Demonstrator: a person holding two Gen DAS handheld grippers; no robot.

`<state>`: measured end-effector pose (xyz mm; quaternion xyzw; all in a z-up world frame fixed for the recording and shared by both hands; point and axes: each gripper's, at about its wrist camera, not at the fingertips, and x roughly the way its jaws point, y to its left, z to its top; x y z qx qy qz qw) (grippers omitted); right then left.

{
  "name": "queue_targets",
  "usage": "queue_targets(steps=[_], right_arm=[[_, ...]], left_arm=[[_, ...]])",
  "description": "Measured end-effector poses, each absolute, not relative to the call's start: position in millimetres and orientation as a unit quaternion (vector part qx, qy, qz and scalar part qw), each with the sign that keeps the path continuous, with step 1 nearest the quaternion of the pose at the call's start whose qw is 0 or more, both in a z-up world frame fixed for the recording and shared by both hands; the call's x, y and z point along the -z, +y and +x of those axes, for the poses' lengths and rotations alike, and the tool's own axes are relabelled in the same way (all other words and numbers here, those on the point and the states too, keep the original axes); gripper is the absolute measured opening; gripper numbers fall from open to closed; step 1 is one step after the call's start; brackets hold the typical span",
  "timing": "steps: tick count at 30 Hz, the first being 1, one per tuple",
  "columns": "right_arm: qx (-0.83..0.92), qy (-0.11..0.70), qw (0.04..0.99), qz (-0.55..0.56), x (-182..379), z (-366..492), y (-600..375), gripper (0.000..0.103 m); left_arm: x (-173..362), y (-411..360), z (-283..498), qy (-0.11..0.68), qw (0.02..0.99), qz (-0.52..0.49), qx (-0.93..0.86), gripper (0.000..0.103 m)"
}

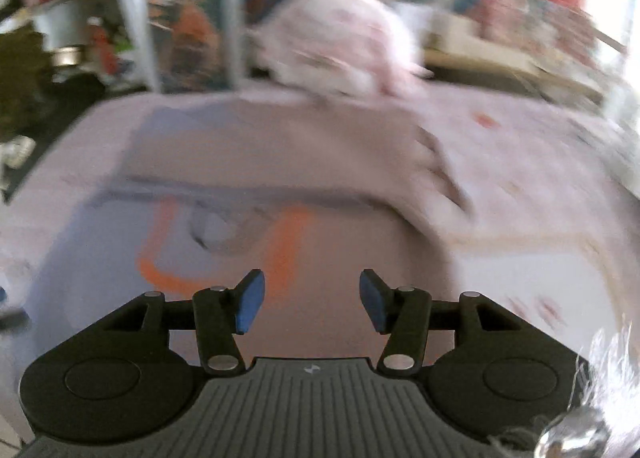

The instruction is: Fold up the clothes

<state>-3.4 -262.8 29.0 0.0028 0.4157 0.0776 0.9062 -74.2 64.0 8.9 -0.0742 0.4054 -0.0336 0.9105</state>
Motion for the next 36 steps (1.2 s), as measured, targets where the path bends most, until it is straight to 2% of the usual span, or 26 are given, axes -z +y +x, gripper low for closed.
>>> queue_targets(steps=[5,6,8,10,12,13,14,16,20,23,26,27,29,31,33,34,35,36], right_arm=[[-0.029,0.446,0.893,0.047,-15,-49,-305,0.050],[-0.023,0.450,0.891,0.059,-13,-55,-309,0.050],[-0.018,0.458,0.885,0.082,-8,-66,-315,0.047],[-0.020,0.461,0.882,0.097,-3,-72,-316,0.042],[-0.019,0.461,0.882,0.095,-2,-76,-314,0.037],[-0.017,0.461,0.883,0.090,-2,-76,-313,0.030],[-0.018,0.462,0.882,0.086,-2,-75,-312,0.015],[-0.026,0.464,0.881,0.091,-3,-74,-314,0.012],[-0.053,0.443,0.883,0.146,-16,-76,-322,0.011],[-0.072,0.424,0.883,0.187,-30,-76,-326,0.012],[-0.065,0.441,0.876,0.183,-29,-70,-325,0.013],[-0.060,0.448,0.873,0.185,-26,-69,-326,0.016],[-0.052,0.462,0.864,0.192,-18,-70,-329,0.021],[-0.049,0.473,0.856,0.202,-11,-72,-332,0.023],[-0.049,0.482,0.851,0.203,-5,-74,-333,0.023],[-0.048,0.485,0.849,0.202,-4,-75,-333,0.023],[-0.049,0.484,0.850,0.201,-3,-76,-332,0.023],[-0.052,0.485,0.850,0.199,-3,-77,-332,0.021]], left_arm=[[-3,70,-77,0.414,0.904,-0.104,0.034,0.079],[-2,71,-77,0.419,0.901,-0.107,0.031,0.076],[2,72,-76,0.431,0.895,-0.114,0.027,0.058],[4,73,-76,0.437,0.892,-0.118,0.022,0.049],[4,73,-75,0.437,0.891,-0.119,0.017,0.045],[4,73,-74,0.438,0.891,-0.120,0.018,0.032],[4,73,-73,0.439,0.890,-0.121,0.019,0.016],[4,73,-71,0.440,0.887,-0.136,0.025,0.004],[-13,65,-73,0.411,0.899,-0.147,0.050,0.004],[-18,61,-69,0.419,0.896,-0.136,0.055,0.007],[-11,68,-66,0.440,0.883,-0.154,0.051,0.016],[-8,71,-65,0.447,0.878,-0.162,0.050,0.018],[0,76,-65,0.464,0.866,-0.183,0.044,0.032],[5,80,-66,0.468,0.859,-0.201,0.046,0.038],[7,81,-67,0.464,0.859,-0.210,0.053,0.036],[8,81,-68,0.463,0.859,-0.210,0.055,0.030],[9,82,-67,0.464,0.859,-0.211,0.054,0.009],[10,82,-67,0.464,0.858,-0.212,0.053,0.005]])
